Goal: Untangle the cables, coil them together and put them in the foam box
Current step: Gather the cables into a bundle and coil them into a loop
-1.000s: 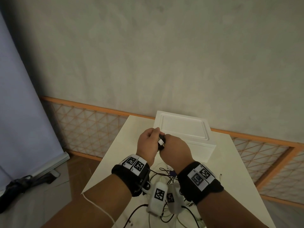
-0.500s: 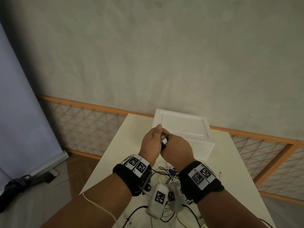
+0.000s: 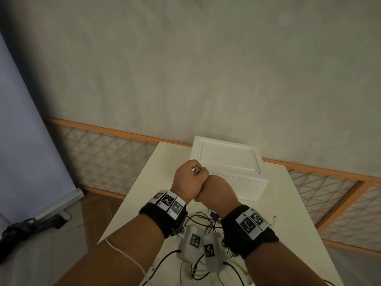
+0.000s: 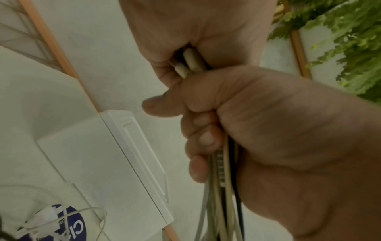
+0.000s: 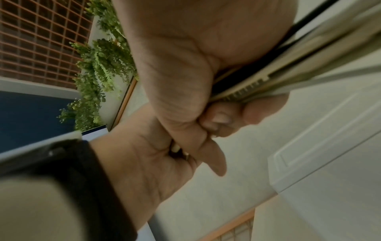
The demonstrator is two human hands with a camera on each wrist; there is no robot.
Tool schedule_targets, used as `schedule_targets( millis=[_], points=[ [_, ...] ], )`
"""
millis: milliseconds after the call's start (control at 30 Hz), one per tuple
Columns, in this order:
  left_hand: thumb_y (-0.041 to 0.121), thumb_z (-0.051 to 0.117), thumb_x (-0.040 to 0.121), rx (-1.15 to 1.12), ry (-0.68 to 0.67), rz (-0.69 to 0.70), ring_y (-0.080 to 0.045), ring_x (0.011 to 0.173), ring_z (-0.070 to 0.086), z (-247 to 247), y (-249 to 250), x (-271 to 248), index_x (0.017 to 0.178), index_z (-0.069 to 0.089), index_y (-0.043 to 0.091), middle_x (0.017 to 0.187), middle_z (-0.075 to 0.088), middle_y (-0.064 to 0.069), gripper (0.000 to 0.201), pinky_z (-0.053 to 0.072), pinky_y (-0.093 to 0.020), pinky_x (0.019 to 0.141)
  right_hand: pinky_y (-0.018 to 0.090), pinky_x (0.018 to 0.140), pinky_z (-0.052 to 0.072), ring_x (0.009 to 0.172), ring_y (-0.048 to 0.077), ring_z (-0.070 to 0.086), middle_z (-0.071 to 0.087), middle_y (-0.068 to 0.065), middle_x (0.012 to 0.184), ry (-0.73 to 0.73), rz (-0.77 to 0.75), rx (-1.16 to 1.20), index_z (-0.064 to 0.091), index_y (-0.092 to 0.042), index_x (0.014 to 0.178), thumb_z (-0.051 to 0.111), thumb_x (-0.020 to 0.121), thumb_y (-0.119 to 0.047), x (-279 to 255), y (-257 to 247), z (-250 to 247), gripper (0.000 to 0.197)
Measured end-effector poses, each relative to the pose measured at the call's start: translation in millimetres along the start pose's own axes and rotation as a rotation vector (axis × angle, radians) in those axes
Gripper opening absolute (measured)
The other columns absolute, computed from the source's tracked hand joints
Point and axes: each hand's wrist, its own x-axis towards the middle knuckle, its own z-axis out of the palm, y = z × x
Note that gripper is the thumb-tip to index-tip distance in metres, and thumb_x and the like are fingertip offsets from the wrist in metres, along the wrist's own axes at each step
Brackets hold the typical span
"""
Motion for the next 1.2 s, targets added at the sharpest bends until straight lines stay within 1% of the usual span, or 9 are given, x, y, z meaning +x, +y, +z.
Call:
schedule_targets(
  millis=[200, 367, 433, 533, 700, 833, 1000, 1100, 1200],
  points=[
    [0.022, 0.056, 0.09, -0.071, -0.043, -0.069, -0.01, 0.058, 0.052, -2, 0, -5, 0.073, 0.059, 0.016, 0.063, 0.058, 0.0, 0.018, 0.043, -0.023, 0.058, 0.025, 0.054, 0.034, 0.063, 0.015, 0.048, 0.039, -0.008, 0.059, 0.105, 0.002, -0.058, 0.04, -0.022, 0.062, 0.043, 0.087, -0.021, 0, 7, 10, 0.026],
    [0.048, 0.053, 0.092, -0.026, -0.062, -0.081, -0.009, 0.06, 0.052, -1, -2, -12, 0.079, 0.056, 0.018, 0.064, 0.055, 0.004, 0.033, 0.04, -0.023, 0.059, 0.026, 0.056, 0.033, 0.067, 0.016, 0.051, 0.047, -0.007, 0.067, 0.194, -0.07, -0.164, 0.06, -0.016, 0.088, 0.039, 0.092, -0.023, -7, 4, 7, 0.023],
    [0.04, 0.054, 0.093, 0.021, 0.008, -0.037, -0.01, 0.06, 0.05, -2, -5, -9, 0.076, 0.054, 0.019, 0.066, 0.055, 0.001, 0.027, 0.039, -0.024, 0.058, 0.026, 0.062, 0.036, 0.078, 0.019, 0.058, 0.062, 0.0, 0.086, 0.215, -0.099, -0.147, 0.061, -0.014, 0.097, 0.039, 0.093, -0.019, -9, 0, 6, 0.023],
    [0.023, 0.053, 0.092, 0.049, 0.036, 0.012, -0.009, 0.058, 0.047, -3, -7, -6, 0.071, 0.051, 0.021, 0.064, 0.052, 0.001, 0.021, 0.038, -0.023, 0.056, 0.026, 0.068, 0.035, 0.092, 0.021, 0.061, 0.063, 0.005, 0.101, 0.209, -0.126, -0.131, 0.06, -0.011, 0.104, 0.039, 0.093, -0.015, -8, -1, 10, 0.024],
    [0.015, 0.054, 0.086, 0.034, 0.018, -0.006, -0.01, 0.054, 0.046, -4, -8, 1, 0.068, 0.053, 0.015, 0.059, 0.051, 0.003, 0.018, 0.038, -0.023, 0.053, 0.024, 0.061, 0.033, 0.079, 0.019, 0.059, 0.058, 0.001, 0.08, 0.137, -0.111, -0.053, 0.06, -0.012, 0.089, 0.045, 0.087, -0.016, -3, 2, 13, 0.015],
    [0.011, 0.054, 0.084, 0.002, 0.033, -0.01, -0.014, 0.051, 0.041, -9, -6, 7, 0.066, 0.051, 0.011, 0.056, 0.046, 0.001, 0.018, 0.036, -0.026, 0.052, 0.028, 0.055, 0.043, 0.065, 0.018, 0.056, 0.059, 0.001, 0.071, 0.037, -0.012, 0.268, 0.059, -0.009, 0.084, 0.06, 0.075, -0.017, -14, 18, 5, 0.012],
    [0.014, 0.051, 0.083, -0.204, 0.121, -0.2, -0.023, 0.051, 0.047, -28, -23, 26, 0.066, 0.052, 0.008, 0.056, 0.049, -0.006, 0.017, 0.036, -0.028, 0.046, 0.025, 0.055, 0.048, 0.054, 0.008, 0.058, 0.068, 0.012, 0.071, -0.11, 0.098, 0.559, 0.064, -0.013, 0.081, 0.072, 0.077, -0.035, -38, 61, 11, 0.023],
    [0.019, 0.051, 0.09, -0.296, -0.035, -0.425, -0.019, 0.047, 0.051, -29, -33, 24, 0.074, 0.055, 0.011, 0.062, 0.057, -0.008, 0.018, 0.032, -0.022, 0.043, 0.012, 0.049, 0.038, 0.049, -0.002, 0.05, 0.056, -0.001, 0.061, -0.016, 0.054, 0.5, 0.06, -0.015, 0.075, 0.071, 0.082, -0.034, -40, 68, 1, 0.022],
    [0.039, 0.055, 0.09, -0.164, -0.239, -0.534, -0.019, 0.065, 0.063, -32, -45, 21, 0.091, 0.059, 0.012, 0.081, 0.067, -0.007, 0.027, 0.047, -0.026, 0.053, 0.016, 0.053, 0.038, 0.054, 0.0, 0.051, 0.057, -0.003, 0.065, 0.068, -0.023, 0.345, 0.059, -0.017, 0.076, 0.066, 0.085, -0.033, -37, 70, -20, 0.02]
  ],
)
